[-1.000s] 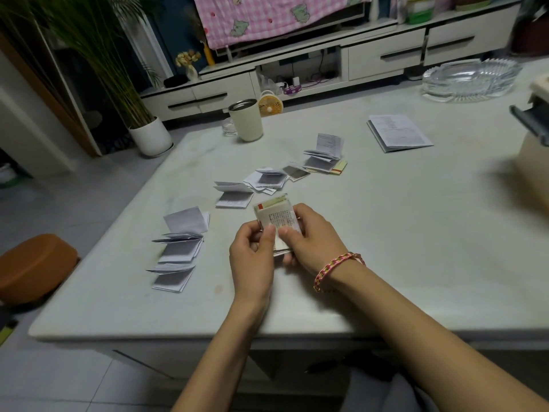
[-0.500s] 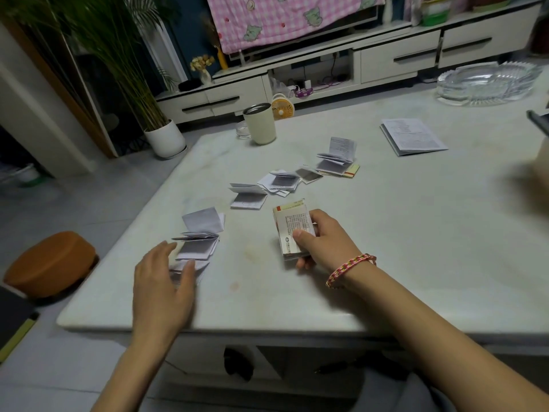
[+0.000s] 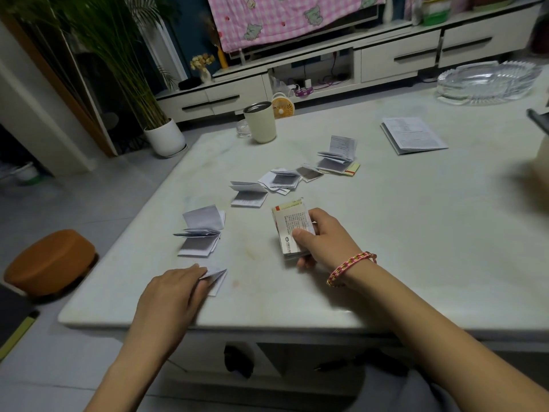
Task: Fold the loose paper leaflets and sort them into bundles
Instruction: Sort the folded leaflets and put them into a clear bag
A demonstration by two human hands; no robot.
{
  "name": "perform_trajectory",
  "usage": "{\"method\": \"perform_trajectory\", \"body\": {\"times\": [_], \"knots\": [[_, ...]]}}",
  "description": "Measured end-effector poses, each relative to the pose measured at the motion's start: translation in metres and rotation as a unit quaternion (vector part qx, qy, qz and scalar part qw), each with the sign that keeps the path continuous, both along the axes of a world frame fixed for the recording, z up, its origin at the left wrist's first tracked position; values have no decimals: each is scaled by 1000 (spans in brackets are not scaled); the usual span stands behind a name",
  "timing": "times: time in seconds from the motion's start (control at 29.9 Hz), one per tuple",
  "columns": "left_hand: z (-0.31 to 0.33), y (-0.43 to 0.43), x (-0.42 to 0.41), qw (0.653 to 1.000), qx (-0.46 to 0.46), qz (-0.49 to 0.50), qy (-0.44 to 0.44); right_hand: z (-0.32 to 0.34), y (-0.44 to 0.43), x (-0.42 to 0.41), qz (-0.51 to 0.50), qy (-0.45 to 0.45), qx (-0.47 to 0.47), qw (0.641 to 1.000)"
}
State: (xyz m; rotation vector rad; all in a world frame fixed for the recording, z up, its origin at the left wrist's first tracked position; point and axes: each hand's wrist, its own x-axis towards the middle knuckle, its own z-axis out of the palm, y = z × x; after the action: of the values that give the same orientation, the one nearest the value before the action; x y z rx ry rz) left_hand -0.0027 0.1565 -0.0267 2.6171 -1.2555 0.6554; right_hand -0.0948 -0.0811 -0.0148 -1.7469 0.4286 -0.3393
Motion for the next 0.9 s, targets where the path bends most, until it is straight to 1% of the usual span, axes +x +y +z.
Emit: {"method": "perform_trajectory", "body": {"times": [0.03,0.07,0.1,0.13,0.17,0.2,0.23,0.27,0.3,0.33,0.37,0.47,0.6,0.74,0.9], "knots": [[1,-1,-2,1000,0,-9,-18,0,0,0,2,0,-2,1000],[4,-3,-5,1000,-21,-7,-7,1,2,0,4,0,-1,1000],[9,-6,-10,997,-69,4,40,1,2,0,6,-3,1,1000],[15,-10,-15,981,-148,16,122,2,3,1,6,-6,2,1000],[22,-20,-22,945,-238,21,224,1,2,1,6,-10,0,1000],[29,-30,-28,890,-318,21,326,2,3,1,9,-11,-3,1000],[36,-43,-34,825,-375,17,422,1,2,1,14,-8,-5,1000],[40,-56,-39,755,-414,6,508,1,2,1,21,-7,-5,1000],[43,-70,-43,692,-437,-3,574,1,3,1,30,-7,-4,1000],[44,-81,-47,653,-448,-6,610,1,4,1,39,-8,0,999],[45,-93,-50,638,-453,-7,622,1,4,1,45,-11,6,999],[42,-117,-56,632,-471,17,615,6,4,-2,63,-28,47,997],[33,-126,-53,654,-481,47,582,4,0,0,78,-7,24,997],[24,-128,-47,725,-489,42,483,3,-1,1,74,-2,35,997],[16,-129,-43,779,-476,35,406,6,-1,2,63,-11,30,998]]}}
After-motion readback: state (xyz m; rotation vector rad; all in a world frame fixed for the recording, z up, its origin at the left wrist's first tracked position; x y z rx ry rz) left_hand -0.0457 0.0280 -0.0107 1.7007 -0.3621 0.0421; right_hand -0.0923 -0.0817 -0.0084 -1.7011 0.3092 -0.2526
